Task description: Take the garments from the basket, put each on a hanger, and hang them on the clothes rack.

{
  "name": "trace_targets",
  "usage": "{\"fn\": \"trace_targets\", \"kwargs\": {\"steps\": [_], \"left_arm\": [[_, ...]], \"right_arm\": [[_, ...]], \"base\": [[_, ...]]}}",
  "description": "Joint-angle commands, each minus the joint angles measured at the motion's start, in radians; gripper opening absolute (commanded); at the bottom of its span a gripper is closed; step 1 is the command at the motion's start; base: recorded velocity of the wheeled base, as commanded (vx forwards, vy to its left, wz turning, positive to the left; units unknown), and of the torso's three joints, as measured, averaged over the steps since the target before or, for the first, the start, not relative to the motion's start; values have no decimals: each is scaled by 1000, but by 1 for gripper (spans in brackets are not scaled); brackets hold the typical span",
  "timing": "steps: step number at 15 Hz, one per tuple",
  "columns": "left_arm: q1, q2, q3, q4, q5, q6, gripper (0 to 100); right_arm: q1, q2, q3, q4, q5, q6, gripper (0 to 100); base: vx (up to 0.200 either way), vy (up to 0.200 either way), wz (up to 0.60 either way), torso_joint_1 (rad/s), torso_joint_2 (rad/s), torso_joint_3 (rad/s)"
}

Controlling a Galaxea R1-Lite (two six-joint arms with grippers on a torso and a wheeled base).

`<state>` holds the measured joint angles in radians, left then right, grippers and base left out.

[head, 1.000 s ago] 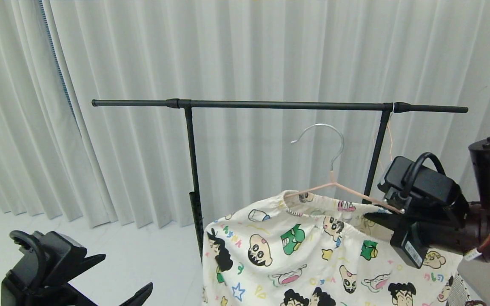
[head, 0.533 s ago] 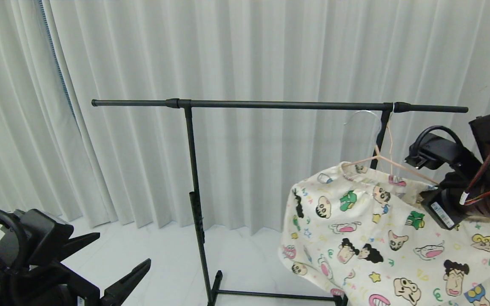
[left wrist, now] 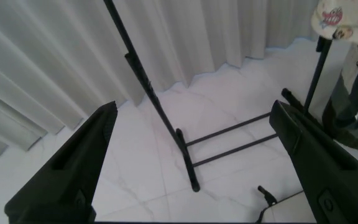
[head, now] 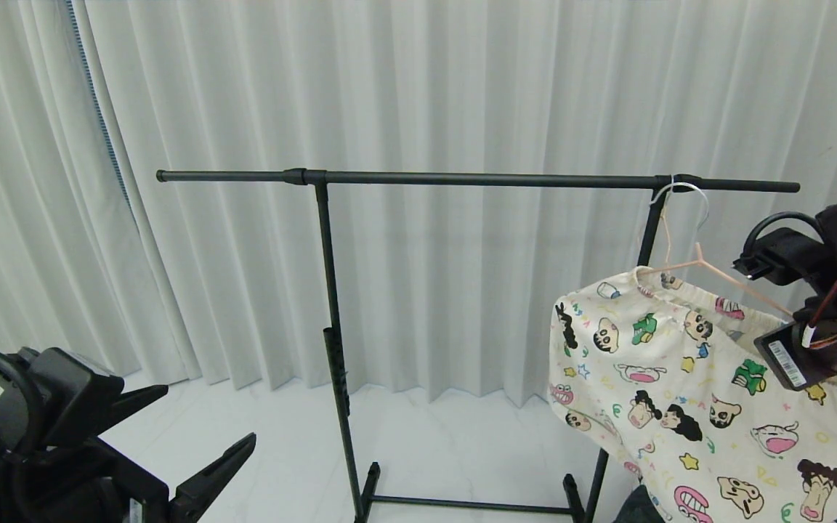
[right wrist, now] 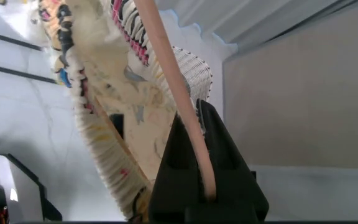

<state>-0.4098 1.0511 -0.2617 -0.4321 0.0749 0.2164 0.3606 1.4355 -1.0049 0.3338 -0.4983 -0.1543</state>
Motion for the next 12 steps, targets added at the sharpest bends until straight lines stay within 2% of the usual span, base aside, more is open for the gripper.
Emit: {"fn": "trace_targets", "kwargs": {"steps": [1, 2, 8, 11, 12], "left_arm": [[-1, 6, -13, 0, 0, 0, 100], [-1, 6, -11, 0, -1, 0, 100], [-4, 4, -13, 0, -1, 0, 100], [-1, 4, -11, 0, -1, -3, 100], [-1, 4, -11, 0, -1, -6, 100]], "right_arm": [[0, -1, 0, -1, 0, -1, 0], [0, -1, 0, -1, -2, -1, 0], [1, -1, -1, -4, 0, -1, 0], [15, 0, -4, -13, 1, 2, 0], [34, 6, -6, -27, 1, 27, 0]], "base": [[0, 0, 0, 0, 0, 0], [0, 0, 0, 0, 0, 0], [0, -200, 0, 2, 5, 2], [0, 0, 0, 0, 0, 0], [0, 0, 0, 0, 0, 0]]}}
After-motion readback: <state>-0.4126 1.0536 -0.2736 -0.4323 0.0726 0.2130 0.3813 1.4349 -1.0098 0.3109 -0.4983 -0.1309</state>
